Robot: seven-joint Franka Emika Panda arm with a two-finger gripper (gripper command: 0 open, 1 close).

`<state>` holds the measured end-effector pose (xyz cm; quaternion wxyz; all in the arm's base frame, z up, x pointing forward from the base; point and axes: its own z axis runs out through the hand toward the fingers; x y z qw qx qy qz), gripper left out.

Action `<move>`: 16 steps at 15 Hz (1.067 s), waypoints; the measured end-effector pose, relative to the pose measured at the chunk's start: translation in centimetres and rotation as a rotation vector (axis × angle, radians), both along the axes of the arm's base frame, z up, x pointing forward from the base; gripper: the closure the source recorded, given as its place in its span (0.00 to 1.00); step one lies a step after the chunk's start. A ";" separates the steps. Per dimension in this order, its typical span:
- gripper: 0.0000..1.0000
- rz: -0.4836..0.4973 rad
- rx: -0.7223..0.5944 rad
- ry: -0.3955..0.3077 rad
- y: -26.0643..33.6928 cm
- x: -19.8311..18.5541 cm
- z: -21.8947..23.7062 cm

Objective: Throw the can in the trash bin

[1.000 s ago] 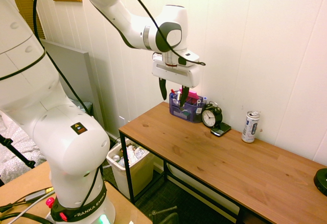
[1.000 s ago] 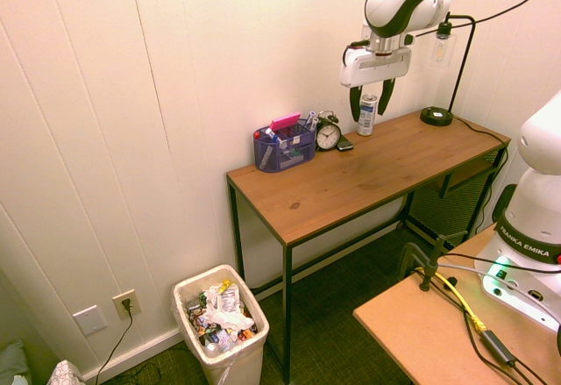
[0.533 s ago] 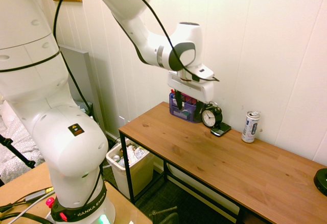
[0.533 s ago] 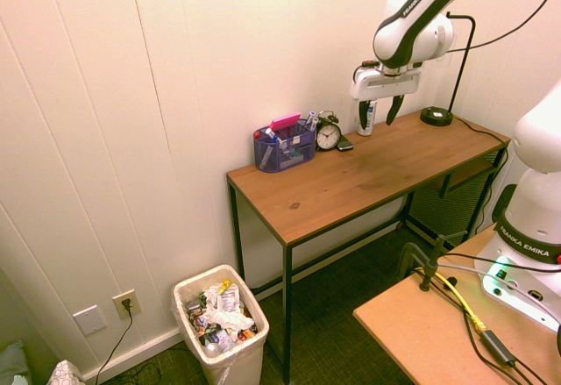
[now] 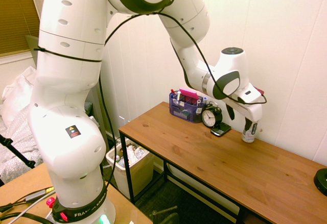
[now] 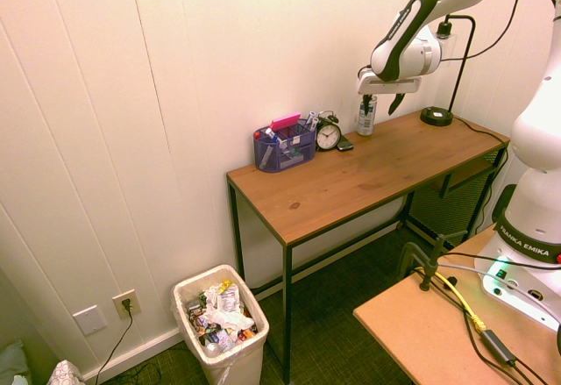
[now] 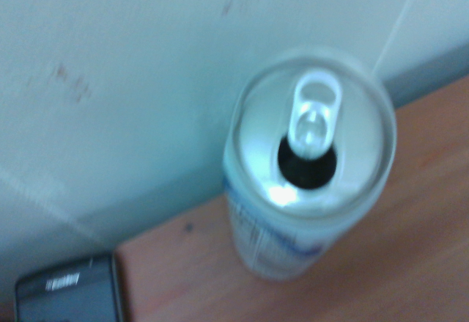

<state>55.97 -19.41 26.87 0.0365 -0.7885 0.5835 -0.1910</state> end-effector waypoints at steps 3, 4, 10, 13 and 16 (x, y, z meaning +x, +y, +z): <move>0.00 -0.022 -0.017 -0.038 -1.9 2.2 0.2; 0.00 -0.024 -0.014 -0.047 -2.2 2.7 0.1; 1.00 -0.010 0.020 -0.065 -2.6 5.0 -1.0; 1.00 -0.007 0.029 -0.063 -2.7 5.9 -2.3; 1.00 -0.003 0.027 -0.064 -2.9 6.3 -2.7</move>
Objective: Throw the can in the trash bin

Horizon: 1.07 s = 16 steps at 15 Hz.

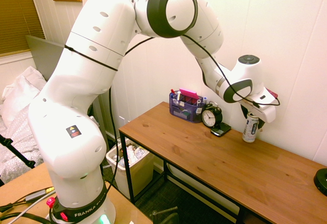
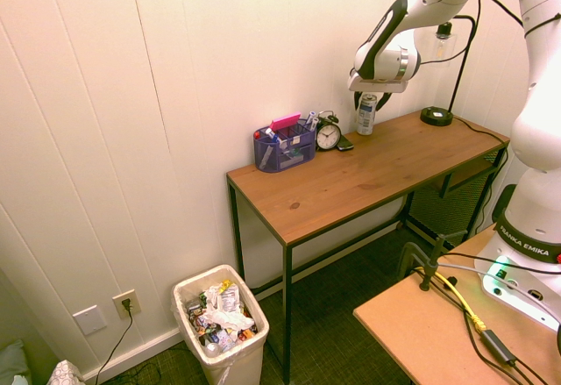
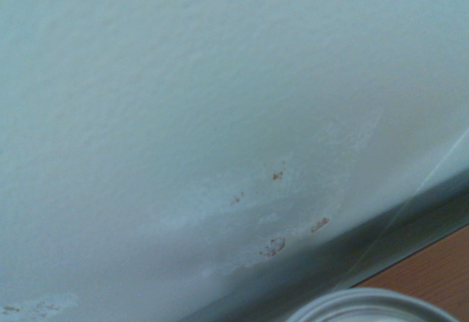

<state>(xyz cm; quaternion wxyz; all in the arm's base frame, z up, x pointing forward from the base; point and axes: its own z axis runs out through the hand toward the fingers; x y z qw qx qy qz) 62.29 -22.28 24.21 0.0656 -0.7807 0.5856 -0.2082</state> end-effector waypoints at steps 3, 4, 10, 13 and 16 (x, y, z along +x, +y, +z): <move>1.00 0.008 -0.006 -0.002 -0.2 0.0 0.1; 1.00 0.009 -0.007 -0.002 -0.2 0.0 0.1; 1.00 0.005 -0.012 -0.001 -1.3 -1.0 -0.4; 1.00 0.040 0.021 0.005 -1.7 -5.0 -0.6; 1.00 0.144 0.044 -0.009 1.2 -9.4 1.0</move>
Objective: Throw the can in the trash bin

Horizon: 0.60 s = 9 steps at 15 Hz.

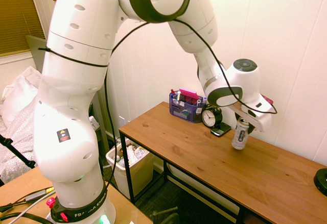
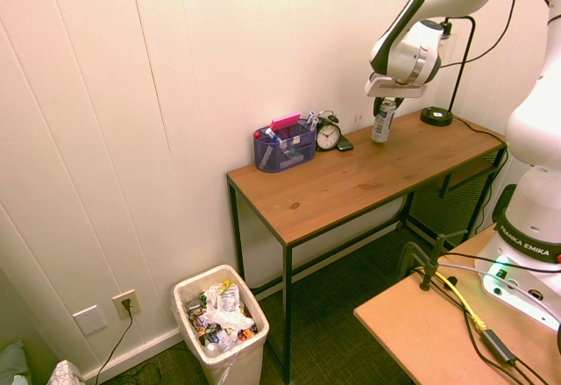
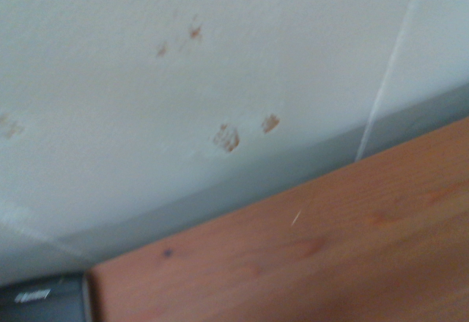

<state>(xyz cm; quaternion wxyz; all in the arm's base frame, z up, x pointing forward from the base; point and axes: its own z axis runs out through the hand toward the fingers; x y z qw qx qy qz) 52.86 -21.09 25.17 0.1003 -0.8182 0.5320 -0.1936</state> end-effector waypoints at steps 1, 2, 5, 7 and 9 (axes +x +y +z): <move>1.00 0.051 0.012 -0.010 2.3 -1.3 0.9; 1.00 0.106 0.019 -0.017 5.1 -2.4 1.7; 1.00 0.287 0.013 0.011 15.9 -6.4 2.9; 1.00 0.387 -0.012 0.015 23.4 -9.0 3.8; 1.00 0.474 -0.042 0.002 29.7 -9.6 5.8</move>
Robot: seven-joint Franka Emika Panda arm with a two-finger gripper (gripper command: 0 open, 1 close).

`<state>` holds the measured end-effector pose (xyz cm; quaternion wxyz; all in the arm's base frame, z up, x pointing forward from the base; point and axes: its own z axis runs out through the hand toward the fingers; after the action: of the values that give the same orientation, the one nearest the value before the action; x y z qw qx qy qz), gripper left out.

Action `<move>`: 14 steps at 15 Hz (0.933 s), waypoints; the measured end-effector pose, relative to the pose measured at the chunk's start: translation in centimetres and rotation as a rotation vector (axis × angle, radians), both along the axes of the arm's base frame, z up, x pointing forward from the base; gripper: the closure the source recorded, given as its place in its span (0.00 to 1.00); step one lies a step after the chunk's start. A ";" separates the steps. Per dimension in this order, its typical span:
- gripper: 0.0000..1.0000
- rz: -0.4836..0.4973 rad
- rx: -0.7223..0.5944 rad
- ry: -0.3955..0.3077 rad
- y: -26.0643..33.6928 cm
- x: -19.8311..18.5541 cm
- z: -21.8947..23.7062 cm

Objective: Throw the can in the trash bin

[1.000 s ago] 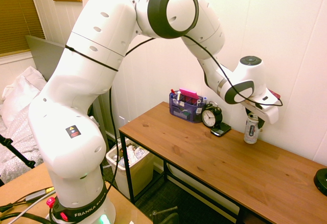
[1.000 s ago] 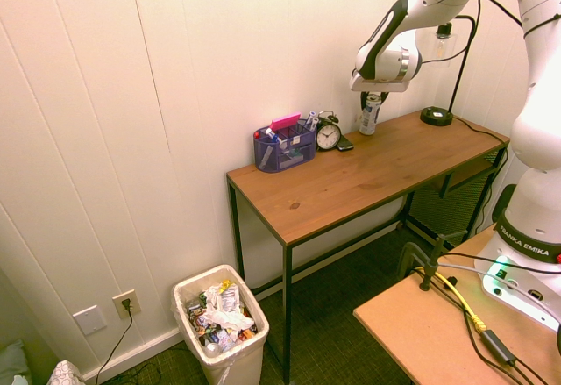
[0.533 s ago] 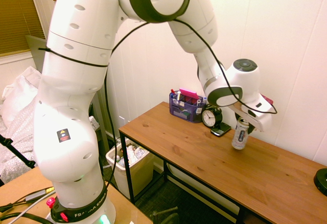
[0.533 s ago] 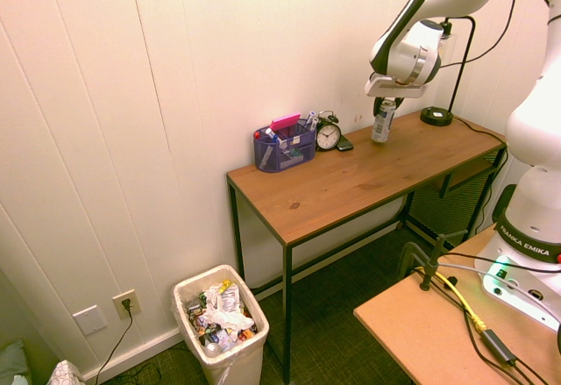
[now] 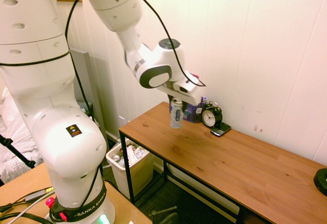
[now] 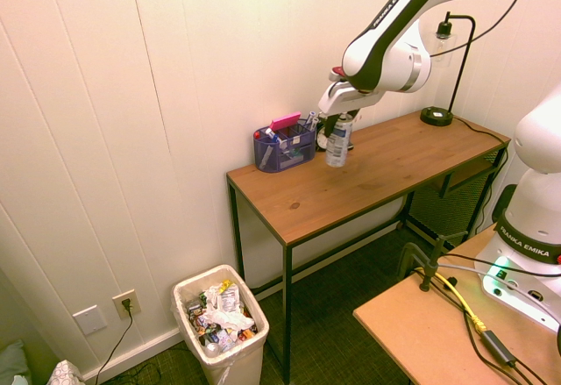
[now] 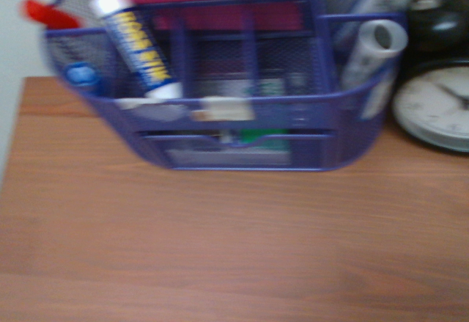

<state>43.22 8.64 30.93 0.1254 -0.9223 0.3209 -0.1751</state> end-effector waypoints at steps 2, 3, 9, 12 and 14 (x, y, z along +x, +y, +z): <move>1.00 0.055 -0.015 0.004 5.5 1.5 3.2; 1.00 0.085 -0.003 0.003 8.8 2.7 5.3; 1.00 0.267 0.075 0.143 22.6 8.7 4.2; 0.00 0.310 0.100 0.209 27.1 10.9 -0.4; 0.00 0.330 0.099 0.231 29.3 11.3 -1.0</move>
<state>54.52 37.94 29.91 0.1598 -0.9690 0.1862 -0.0294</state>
